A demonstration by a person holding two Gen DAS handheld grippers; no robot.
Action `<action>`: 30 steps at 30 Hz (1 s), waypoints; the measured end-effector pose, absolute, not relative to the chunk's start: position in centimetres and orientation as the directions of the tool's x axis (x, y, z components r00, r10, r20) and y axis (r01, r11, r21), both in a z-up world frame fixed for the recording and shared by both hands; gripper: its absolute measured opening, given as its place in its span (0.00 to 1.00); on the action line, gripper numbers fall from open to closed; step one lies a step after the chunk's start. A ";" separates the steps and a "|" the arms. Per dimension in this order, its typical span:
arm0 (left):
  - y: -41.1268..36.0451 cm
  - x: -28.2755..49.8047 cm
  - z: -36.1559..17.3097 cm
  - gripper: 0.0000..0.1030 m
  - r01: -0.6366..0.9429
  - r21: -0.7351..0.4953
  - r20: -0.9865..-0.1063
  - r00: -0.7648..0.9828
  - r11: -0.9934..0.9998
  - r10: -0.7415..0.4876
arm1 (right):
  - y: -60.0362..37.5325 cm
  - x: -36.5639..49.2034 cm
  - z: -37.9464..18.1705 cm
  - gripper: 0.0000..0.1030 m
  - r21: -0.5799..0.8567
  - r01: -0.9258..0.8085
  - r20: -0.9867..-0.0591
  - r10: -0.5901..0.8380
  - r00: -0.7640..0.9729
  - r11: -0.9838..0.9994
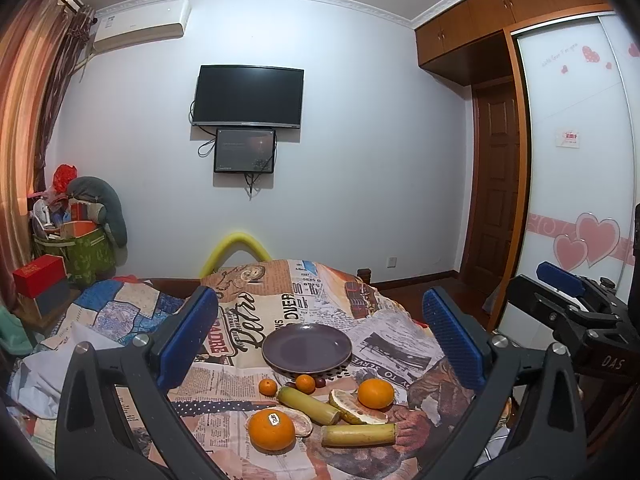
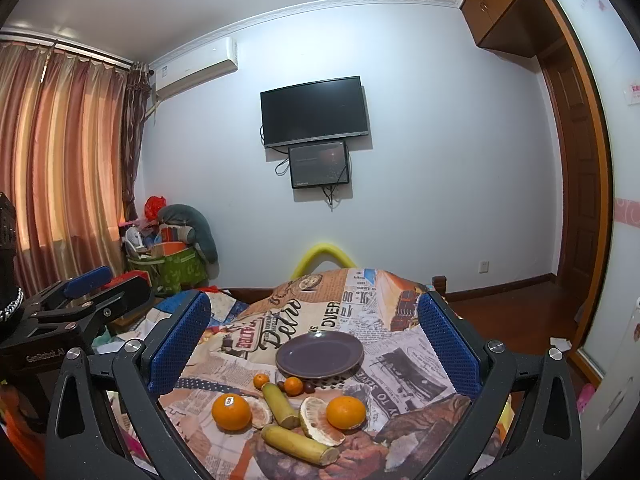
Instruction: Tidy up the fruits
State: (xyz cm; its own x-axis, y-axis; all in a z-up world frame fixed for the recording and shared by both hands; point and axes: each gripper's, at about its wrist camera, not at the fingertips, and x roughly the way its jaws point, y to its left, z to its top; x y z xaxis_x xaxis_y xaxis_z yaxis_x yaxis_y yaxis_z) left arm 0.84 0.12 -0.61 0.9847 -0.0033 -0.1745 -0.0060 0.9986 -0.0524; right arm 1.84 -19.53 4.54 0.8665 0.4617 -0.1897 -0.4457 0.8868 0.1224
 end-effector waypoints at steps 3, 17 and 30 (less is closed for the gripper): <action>0.1 0.8 -0.6 1.00 -0.006 -0.052 -0.174 0.985 0.999 -0.003 | -19.5 1.8 4.6 1.00 0.122 -0.446 -0.190 0.462 0.867 0.887; 0.2 1.1 -0.5 1.00 -0.009 -0.059 -0.175 0.984 0.998 -0.002 | -19.7 1.9 4.6 1.00 0.124 -0.449 -0.183 0.466 0.866 0.885; 0.4 0.8 -0.3 1.00 -0.011 -0.067 -0.172 0.985 0.998 -0.001 | -19.5 1.9 4.4 1.00 0.126 -0.451 -0.184 0.468 0.865 0.883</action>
